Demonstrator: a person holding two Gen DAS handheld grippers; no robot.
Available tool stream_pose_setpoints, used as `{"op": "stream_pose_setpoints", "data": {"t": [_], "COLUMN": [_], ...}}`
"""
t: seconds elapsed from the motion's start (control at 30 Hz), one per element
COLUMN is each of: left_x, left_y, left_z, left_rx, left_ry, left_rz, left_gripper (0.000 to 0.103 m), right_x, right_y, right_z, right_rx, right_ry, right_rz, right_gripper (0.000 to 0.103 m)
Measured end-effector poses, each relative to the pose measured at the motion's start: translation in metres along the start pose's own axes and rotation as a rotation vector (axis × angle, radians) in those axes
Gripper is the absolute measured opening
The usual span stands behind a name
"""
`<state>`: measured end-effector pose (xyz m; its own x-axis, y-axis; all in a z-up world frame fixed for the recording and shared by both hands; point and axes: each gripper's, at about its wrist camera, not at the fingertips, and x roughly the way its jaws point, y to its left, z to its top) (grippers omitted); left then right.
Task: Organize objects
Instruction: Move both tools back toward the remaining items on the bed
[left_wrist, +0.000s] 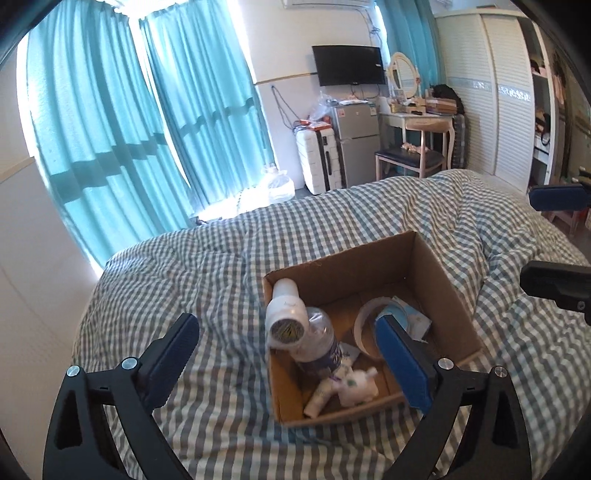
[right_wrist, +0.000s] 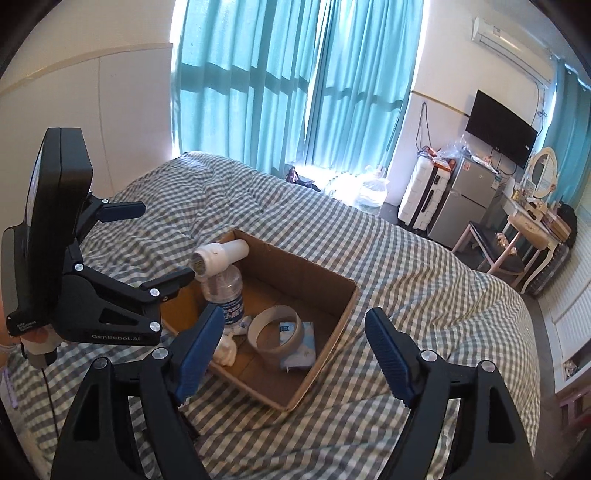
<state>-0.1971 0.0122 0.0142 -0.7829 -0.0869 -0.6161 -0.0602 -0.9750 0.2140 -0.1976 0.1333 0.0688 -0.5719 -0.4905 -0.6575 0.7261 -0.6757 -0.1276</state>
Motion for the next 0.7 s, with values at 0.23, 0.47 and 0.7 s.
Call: {"op": "stream_pose_setpoints", "data": {"t": [0.23, 0.47, 0.7], "left_x": [-0.057, -0.077, -0.083], "left_y": [0.005, 0.008, -0.003], "left_z": [-0.029, -0.079, -0.133], "left_rx": [-0.05, -0.122, -0.18], "left_ry": [0.01, 0.083, 0.136], "left_rz": [0.03, 0.062, 0.079], "left_gripper": [0.099, 0.099, 0.099], "right_x": [-0.05, -0.067, -0.058], "right_y": [0.033, 0.059, 0.062], "right_z": [-0.021, -0.06, -0.097], "right_rx": [-0.048, -0.071, -0.049], "right_ry": [-0.016, 0.003, 0.058], "right_rz": [-0.005, 0.035, 0.062], "right_gripper": [0.079, 0.079, 0.079]}}
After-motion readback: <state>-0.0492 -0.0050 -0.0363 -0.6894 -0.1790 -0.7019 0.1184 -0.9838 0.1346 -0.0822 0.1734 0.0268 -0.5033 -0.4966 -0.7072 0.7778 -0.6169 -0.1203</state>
